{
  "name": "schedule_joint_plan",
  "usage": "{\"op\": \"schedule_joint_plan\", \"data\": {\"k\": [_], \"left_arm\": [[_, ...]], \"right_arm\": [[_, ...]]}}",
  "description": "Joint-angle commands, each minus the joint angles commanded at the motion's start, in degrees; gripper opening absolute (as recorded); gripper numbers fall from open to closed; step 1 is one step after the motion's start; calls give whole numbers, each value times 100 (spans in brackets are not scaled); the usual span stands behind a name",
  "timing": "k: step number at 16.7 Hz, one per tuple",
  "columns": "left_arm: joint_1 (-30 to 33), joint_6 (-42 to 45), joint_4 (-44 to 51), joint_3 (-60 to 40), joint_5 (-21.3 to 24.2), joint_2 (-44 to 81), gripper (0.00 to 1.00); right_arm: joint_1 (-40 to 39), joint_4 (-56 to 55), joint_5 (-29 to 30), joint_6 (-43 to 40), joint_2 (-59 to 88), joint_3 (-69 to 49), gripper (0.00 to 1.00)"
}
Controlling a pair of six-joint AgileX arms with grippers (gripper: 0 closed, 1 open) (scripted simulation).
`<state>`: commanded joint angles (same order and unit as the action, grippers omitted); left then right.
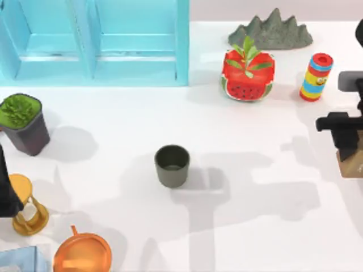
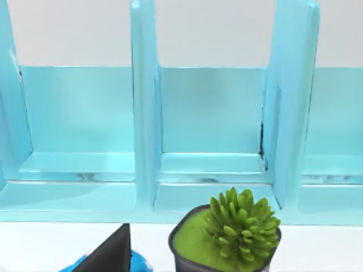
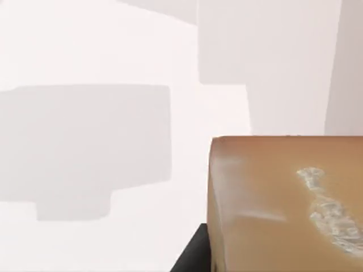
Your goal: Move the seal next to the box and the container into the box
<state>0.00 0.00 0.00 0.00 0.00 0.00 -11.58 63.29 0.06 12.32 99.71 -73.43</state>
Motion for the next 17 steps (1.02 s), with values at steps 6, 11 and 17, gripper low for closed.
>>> {"op": "schedule_joint_plan", "data": {"k": [6, 11, 17], "left_arm": [[0, 0, 0, 0, 0, 0, 100], [0, 0, 0, 0, 0, 0, 100], [0, 0, 0, 0, 0, 0, 100]], "right_arm": [[2, -341, 3, 4, 79, 299, 0], [2, -341, 3, 4, 79, 299, 30], [2, -341, 3, 4, 79, 299, 75]]}}
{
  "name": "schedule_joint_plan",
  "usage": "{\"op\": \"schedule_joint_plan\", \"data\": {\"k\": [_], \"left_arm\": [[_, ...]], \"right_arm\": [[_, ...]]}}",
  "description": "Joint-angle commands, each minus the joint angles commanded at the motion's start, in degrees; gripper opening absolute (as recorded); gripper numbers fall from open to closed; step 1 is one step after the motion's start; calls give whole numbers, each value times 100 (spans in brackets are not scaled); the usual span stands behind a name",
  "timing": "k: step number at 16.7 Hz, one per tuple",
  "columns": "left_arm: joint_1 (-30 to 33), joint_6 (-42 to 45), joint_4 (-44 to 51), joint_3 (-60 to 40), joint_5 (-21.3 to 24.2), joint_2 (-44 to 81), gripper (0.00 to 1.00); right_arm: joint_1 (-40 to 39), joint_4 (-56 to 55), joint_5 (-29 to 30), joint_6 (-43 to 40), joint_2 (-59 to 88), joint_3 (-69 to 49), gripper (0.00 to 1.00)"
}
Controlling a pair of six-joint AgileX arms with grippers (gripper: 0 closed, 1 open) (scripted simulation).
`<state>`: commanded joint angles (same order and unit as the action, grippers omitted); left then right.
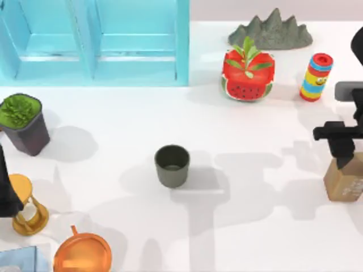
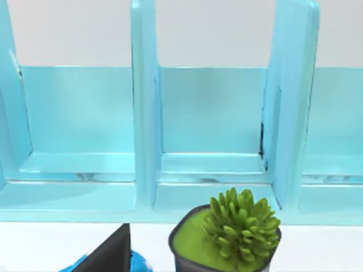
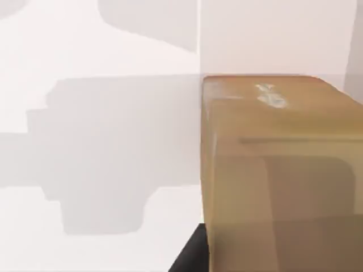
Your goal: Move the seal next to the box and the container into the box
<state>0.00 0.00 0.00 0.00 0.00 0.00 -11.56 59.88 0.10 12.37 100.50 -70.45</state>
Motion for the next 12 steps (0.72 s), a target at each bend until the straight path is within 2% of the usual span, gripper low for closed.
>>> {"op": "schedule_joint_plan", "data": {"k": [3, 12], "left_arm": [[0, 0, 0, 0, 0, 0, 100], [0, 0, 0, 0, 0, 0, 100]], "right_arm": [[0, 0, 0, 0, 0, 0, 98], [-1, 1, 0, 0, -3, -1, 100]]}}
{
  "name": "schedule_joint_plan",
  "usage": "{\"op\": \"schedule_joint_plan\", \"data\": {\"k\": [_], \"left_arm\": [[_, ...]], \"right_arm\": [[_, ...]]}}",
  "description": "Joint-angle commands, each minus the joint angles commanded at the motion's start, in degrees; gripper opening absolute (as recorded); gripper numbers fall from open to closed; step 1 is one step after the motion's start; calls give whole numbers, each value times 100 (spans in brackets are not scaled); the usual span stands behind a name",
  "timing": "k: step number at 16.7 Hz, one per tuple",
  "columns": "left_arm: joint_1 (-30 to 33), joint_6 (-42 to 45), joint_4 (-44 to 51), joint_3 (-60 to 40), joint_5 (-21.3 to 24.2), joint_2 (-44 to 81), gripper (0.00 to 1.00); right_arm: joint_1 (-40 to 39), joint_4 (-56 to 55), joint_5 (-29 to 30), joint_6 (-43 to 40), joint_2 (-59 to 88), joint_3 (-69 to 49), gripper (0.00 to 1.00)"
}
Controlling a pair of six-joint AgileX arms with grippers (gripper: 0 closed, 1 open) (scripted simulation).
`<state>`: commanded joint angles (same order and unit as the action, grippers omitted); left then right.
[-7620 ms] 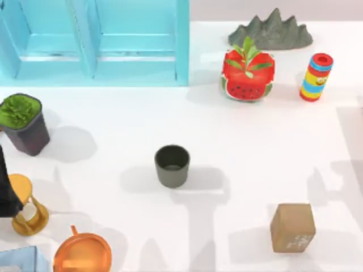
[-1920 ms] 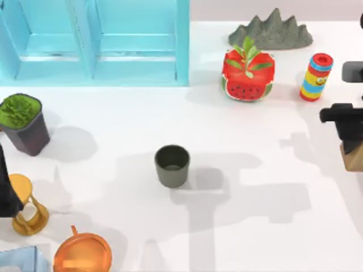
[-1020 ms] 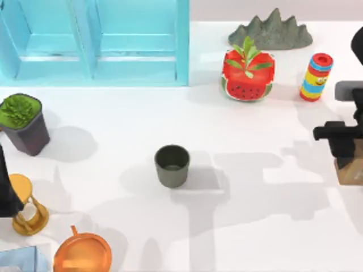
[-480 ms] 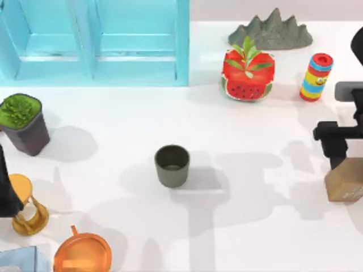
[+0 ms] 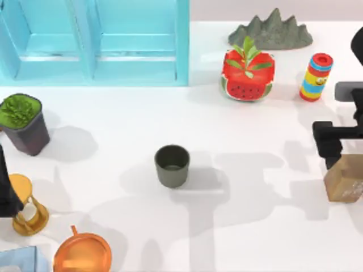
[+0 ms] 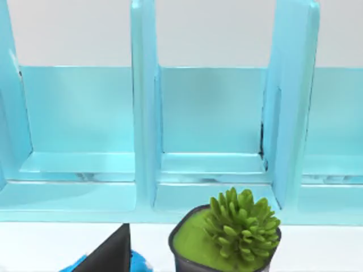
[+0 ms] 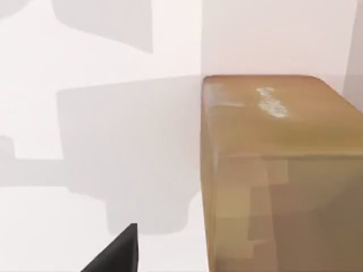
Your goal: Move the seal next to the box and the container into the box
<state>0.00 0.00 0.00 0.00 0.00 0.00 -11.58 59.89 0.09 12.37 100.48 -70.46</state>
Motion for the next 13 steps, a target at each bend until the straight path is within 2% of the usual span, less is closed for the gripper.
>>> {"op": "schedule_joint_plan", "data": {"k": [3, 13], "left_arm": [[0, 0, 0, 0, 0, 0, 100], [0, 0, 0, 0, 0, 0, 100]], "right_arm": [[-7, 215, -4, -5, 3, -187, 100], [25, 2212, -1, -28, -185, -2027, 100]]}}
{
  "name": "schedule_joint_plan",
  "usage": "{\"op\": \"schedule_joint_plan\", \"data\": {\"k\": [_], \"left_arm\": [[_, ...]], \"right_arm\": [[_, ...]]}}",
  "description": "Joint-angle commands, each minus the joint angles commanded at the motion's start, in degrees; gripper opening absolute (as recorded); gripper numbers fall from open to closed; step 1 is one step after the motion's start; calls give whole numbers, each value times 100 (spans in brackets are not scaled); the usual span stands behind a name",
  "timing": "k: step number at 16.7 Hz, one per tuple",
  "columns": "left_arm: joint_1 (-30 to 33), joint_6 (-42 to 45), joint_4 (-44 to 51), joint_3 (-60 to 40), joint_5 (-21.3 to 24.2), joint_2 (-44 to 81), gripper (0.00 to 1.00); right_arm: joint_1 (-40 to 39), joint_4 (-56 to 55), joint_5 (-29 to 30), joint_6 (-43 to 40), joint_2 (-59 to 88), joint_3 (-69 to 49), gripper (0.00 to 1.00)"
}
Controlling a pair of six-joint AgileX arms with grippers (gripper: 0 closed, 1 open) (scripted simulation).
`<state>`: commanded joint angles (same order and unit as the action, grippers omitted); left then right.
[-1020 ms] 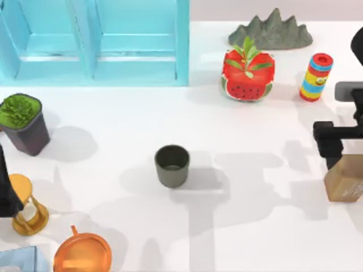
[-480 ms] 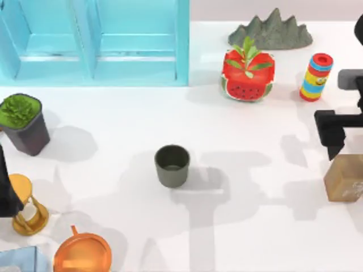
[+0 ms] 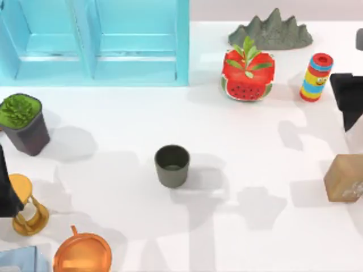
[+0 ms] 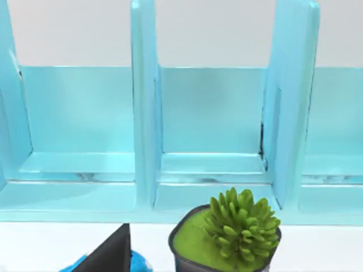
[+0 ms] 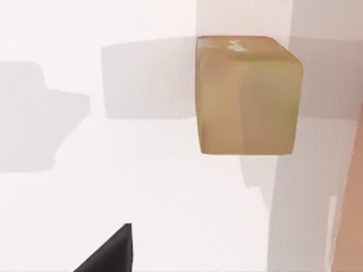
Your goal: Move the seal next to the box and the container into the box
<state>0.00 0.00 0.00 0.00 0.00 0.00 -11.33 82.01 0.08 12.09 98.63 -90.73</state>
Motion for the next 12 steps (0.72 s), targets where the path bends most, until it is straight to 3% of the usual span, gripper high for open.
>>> {"op": "schedule_joint_plan", "data": {"k": [7, 12], "left_arm": [[0, 0, 0, 0, 0, 0, 100], [0, 0, 0, 0, 0, 0, 100]], "right_arm": [[-223, 55, 34, 204, 211, -227, 100], [-1700, 261, 213, 1545, 1563, -1771, 100]]}}
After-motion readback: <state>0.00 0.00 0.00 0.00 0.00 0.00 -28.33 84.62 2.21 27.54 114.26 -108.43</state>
